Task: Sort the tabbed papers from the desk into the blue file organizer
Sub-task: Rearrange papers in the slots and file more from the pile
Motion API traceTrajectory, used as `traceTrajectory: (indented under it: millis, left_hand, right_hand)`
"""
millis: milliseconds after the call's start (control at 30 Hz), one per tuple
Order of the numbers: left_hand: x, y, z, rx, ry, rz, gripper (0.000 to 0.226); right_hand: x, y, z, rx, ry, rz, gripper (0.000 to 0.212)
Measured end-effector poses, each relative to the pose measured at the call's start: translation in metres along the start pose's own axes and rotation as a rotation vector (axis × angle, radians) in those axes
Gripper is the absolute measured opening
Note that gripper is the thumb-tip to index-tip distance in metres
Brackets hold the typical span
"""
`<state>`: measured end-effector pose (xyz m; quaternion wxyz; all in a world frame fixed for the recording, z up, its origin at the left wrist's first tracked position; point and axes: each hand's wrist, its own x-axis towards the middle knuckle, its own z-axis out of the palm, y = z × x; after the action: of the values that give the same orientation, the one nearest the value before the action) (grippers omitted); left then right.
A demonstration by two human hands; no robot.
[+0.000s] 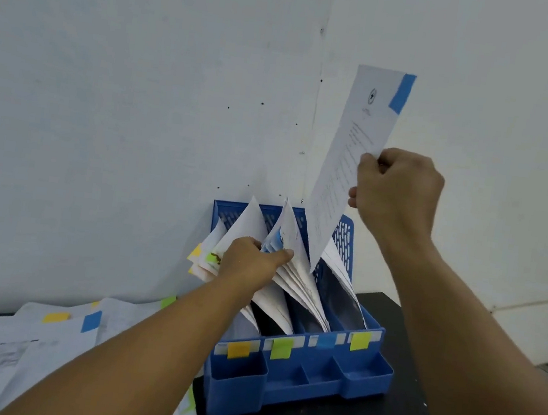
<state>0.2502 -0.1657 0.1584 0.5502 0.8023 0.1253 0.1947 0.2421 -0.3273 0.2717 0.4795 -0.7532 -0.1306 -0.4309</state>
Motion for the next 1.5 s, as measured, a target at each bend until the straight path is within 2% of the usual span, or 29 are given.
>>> traceTrajectory:
  millis: [133, 233, 367, 500, 567, 633, 767, 867, 933, 1033, 1167, 1333, 1433, 1500]
  left_hand:
    - [0.005, 0.001, 0.003, 0.033, 0.096, 0.063, 0.015]
    - [0.005, 0.006, 0.003, -0.017, 0.161, 0.122, 0.014]
    - [0.005, 0.008, 0.004, -0.022, 0.167, 0.152, 0.011]
    - [0.003, 0.005, 0.009, -0.041, 0.150, 0.151, 0.009]
    - [0.000, 0.005, 0.012, -0.037, 0.146, 0.154, 0.009]
    - [-0.001, 0.007, 0.014, -0.040, 0.143, 0.159, 0.008]
    - [-0.001, 0.006, 0.017, -0.040, 0.133, 0.181, 0.008]
    - [0.000, 0.005, 0.021, -0.034, 0.118, 0.207, 0.014]
    - [0.000, 0.006, 0.024, -0.025, 0.115, 0.227, 0.014]
    - [-0.001, 0.005, 0.025, -0.027, 0.116, 0.246, 0.012]
    - [0.000, 0.003, 0.023, -0.030, 0.149, 0.223, 0.010]
    - [0.005, 0.003, 0.018, -0.135, 0.171, 0.139, 0.008]
    - [0.005, 0.003, 0.017, -0.187, 0.165, 0.108, 0.010]
    - [0.004, 0.003, 0.016, -0.190, 0.165, 0.101, 0.012]
  right_hand:
    - [-0.004, 0.004, 0.022, -0.058, -0.077, -0.038, 0.035]
    - [-0.009, 0.011, 0.034, -0.097, -0.138, -0.067, 0.034]
    - [-0.026, 0.030, 0.043, -0.192, -0.224, -0.093, 0.038]
    - [-0.050, 0.056, 0.050, -0.180, -0.321, 0.005, 0.037]
    - [-0.058, 0.065, 0.050, -0.167, -0.368, 0.117, 0.044]
    - [-0.061, 0.070, 0.049, -0.182, -0.413, 0.179, 0.062]
    - [-0.060, 0.076, 0.052, -0.217, -0.470, 0.176, 0.064]
    - [-0.057, 0.071, 0.055, -0.182, -0.489, 0.172, 0.077]
    - [-0.053, 0.070, 0.059, -0.203, -0.485, 0.135, 0.067]
    - [-0.045, 0.078, 0.061, -0.238, -0.509, 0.089, 0.028]
    - [-0.048, 0.087, 0.056, -0.410, -0.483, -0.006, 0.031]
    - [-0.082, 0.110, 0.048, -0.290, -0.328, -0.034, 0.023]
    - [-0.109, 0.138, 0.049, -0.329, -0.372, 0.003, 0.022]
    - [-0.125, 0.155, 0.049, -0.409, -0.482, 0.020, 0.024]
